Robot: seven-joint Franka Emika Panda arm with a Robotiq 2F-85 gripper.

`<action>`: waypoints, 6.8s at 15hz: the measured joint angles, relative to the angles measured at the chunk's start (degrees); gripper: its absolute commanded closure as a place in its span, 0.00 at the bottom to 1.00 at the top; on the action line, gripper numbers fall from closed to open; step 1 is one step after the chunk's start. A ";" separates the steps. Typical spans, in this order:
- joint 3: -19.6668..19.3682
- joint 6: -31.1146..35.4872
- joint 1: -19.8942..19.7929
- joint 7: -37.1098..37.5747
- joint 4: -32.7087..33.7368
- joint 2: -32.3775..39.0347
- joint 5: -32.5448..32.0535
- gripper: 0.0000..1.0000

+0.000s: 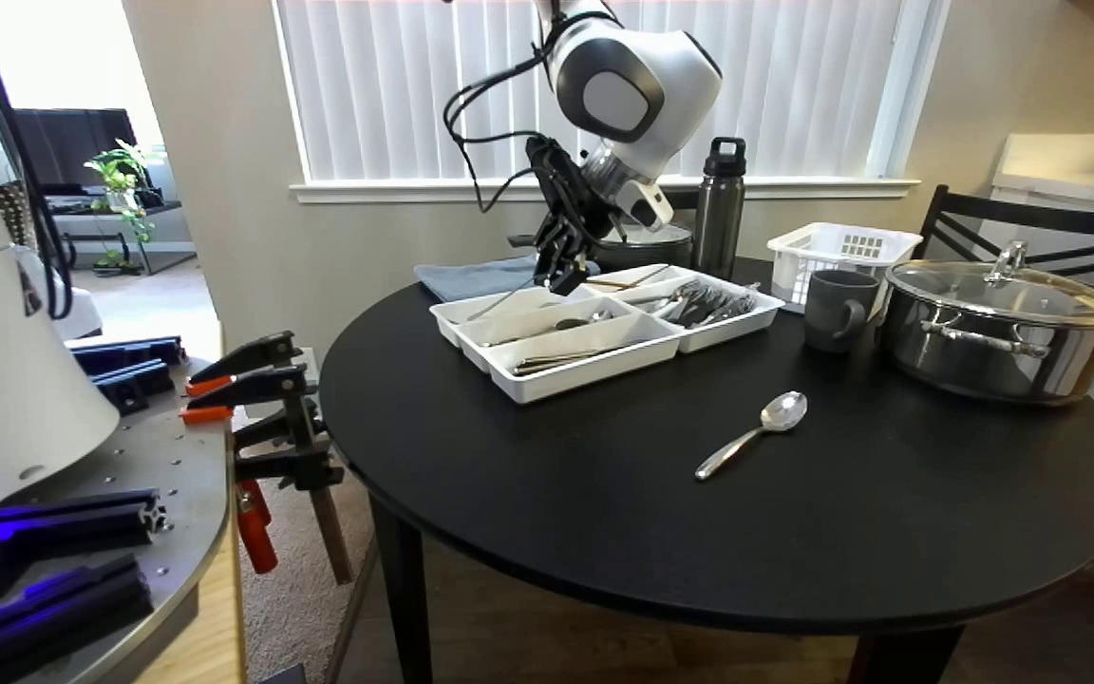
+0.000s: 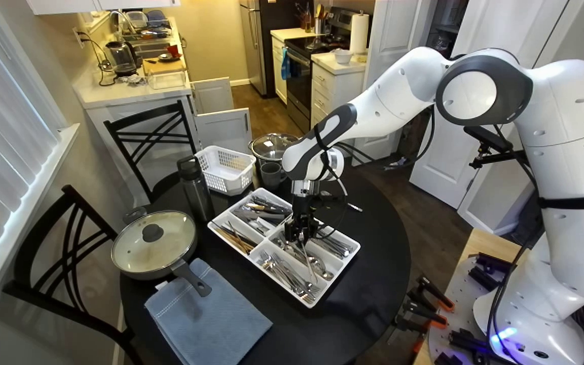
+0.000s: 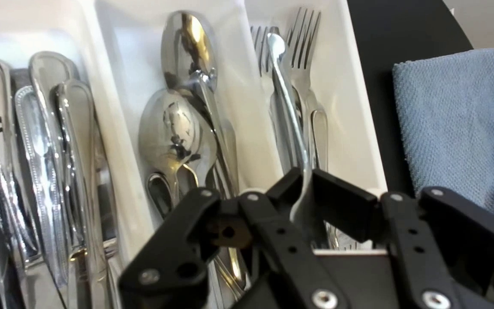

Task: Put the cutlery in the tray

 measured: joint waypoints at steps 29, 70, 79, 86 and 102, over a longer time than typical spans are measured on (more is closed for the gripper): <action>-4.34 2.21 3.32 -3.76 2.34 -5.28 -13.09 0.00; -4.61 39.37 -17.83 -15.68 -7.23 5.12 -30.45 0.97; -3.94 39.97 -9.94 -7.51 -9.58 -1.54 -30.23 0.97; 0.45 30.69 -3.48 -3.10 -16.43 -11.29 -24.50 0.97; -0.26 14.77 2.16 3.49 -20.14 -15.24 -15.52 0.97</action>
